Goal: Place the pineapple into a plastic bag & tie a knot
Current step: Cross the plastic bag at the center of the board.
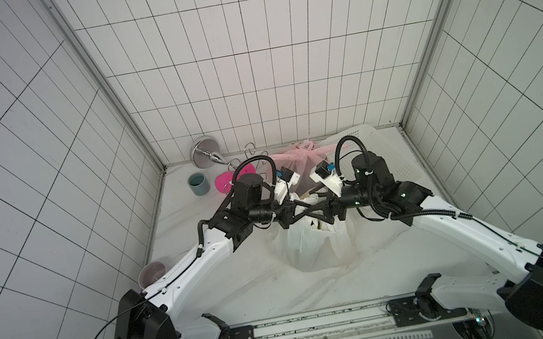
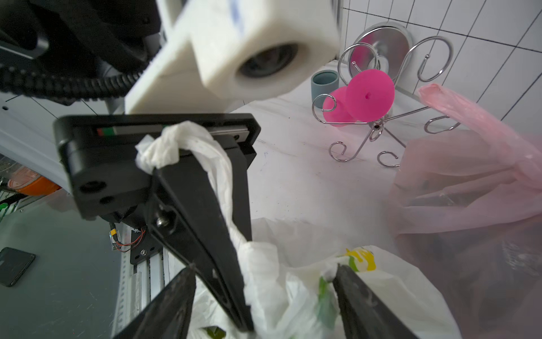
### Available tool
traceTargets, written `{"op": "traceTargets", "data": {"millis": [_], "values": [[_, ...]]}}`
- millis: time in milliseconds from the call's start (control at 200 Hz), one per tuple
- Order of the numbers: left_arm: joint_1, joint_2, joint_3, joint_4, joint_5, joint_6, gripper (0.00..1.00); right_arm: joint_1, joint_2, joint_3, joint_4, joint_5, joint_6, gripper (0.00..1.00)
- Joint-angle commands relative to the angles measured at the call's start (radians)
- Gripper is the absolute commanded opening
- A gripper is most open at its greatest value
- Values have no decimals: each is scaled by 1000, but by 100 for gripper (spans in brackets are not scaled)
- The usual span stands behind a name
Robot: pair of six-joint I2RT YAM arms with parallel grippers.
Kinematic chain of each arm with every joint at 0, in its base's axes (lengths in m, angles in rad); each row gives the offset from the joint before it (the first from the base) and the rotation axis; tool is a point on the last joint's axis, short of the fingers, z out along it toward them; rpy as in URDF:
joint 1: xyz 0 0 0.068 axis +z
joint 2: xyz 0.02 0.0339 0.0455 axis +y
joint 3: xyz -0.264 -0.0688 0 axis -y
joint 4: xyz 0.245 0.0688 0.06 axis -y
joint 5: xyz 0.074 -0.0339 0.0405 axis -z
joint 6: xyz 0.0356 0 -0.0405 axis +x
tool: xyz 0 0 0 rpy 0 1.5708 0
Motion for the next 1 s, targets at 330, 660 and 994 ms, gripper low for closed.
{"op": "traceTargets", "data": {"millis": [330,660,994], "values": [[7,-23,-15,78,43,-30,0,30,-2,-9,-84,-36,-27,54],[8,-11,-10,103,19,-59,0,83,4,-17,-130,89,-24,54],[8,-15,-16,136,2,-107,17,90,17,-20,-123,221,-16,8]]}}
